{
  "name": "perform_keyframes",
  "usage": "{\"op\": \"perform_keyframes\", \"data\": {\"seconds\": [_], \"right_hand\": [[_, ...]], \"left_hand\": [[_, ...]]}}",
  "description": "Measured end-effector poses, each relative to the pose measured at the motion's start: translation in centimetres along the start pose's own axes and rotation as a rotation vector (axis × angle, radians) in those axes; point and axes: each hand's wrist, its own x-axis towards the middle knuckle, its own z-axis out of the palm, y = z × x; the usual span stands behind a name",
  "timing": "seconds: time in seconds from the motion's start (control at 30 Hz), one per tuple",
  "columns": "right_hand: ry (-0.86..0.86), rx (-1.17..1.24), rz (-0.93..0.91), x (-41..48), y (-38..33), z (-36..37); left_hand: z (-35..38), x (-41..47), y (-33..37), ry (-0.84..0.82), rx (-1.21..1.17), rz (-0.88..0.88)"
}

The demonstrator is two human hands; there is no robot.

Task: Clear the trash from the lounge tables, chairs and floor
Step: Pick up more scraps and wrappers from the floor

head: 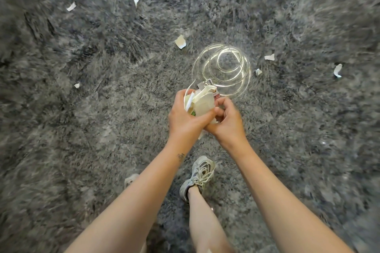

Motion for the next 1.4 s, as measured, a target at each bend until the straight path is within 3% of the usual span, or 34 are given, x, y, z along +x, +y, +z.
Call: {"op": "perform_keyframes", "data": {"seconds": [0.5, 0.87, 1.1, 1.4], "right_hand": [[0.027, 0.09, 0.098, 2.3, 1.8, 0.0], [0.344, -0.391, 0.322, 8.5, 9.7, -3.3], [0.354, -0.568, 0.405, 15.8, 18.8, -1.1], [0.438, -0.729, 0.546, 24.8, 34.6, 2.5]], "left_hand": [[-2.5, 4.0, -1.6, 0.133, 0.251, 0.087], [-6.9, 11.2, -5.1, 0.178, 0.29, -0.023], [-6.5, 17.0, -12.6, 0.142, 0.36, 0.04], [-0.1, 23.2, -25.4, 0.196, 0.227, 0.021]]}}
